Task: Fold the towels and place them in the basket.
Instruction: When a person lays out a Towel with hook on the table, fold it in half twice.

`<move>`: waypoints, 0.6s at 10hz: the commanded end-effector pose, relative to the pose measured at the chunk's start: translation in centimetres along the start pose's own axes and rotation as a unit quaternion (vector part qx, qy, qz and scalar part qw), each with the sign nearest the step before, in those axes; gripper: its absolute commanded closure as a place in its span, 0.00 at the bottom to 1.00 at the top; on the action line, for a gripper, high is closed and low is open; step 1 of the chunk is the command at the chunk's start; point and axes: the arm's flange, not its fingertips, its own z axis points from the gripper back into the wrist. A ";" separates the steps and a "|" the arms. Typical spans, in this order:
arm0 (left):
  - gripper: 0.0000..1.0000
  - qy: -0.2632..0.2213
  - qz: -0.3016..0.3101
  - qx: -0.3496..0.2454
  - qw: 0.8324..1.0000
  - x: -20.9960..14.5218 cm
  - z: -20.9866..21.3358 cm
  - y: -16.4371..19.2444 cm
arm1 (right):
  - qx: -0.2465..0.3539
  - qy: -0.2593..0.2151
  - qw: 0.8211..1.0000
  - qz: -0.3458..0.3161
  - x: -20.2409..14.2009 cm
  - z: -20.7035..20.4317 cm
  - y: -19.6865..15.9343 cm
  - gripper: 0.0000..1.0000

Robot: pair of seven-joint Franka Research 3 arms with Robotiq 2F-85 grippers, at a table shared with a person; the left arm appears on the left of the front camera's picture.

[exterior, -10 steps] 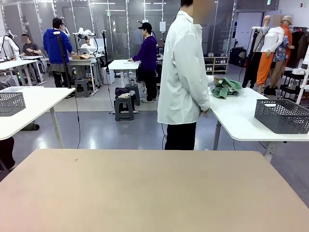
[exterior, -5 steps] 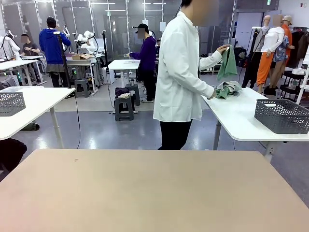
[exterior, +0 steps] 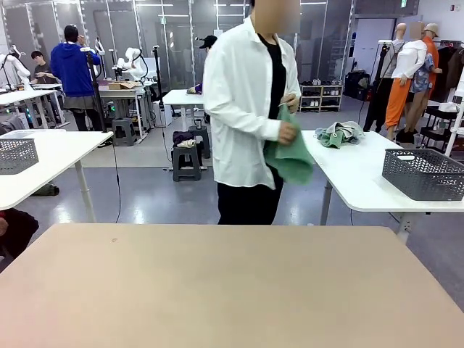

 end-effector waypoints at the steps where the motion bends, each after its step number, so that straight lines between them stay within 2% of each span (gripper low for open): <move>1: 0.00 -0.004 0.000 0.006 1.000 0.1 0.0 0.1 | -0.001 -0.003 1.000 -0.001 0.0 -0.1 0.0 0.00; 6: 0.00 -0.004 0.000 0.006 1.000 0.1 0.0 0.1 | -0.001 -0.003 1.000 -0.001 0.0 -0.1 0.0 0.00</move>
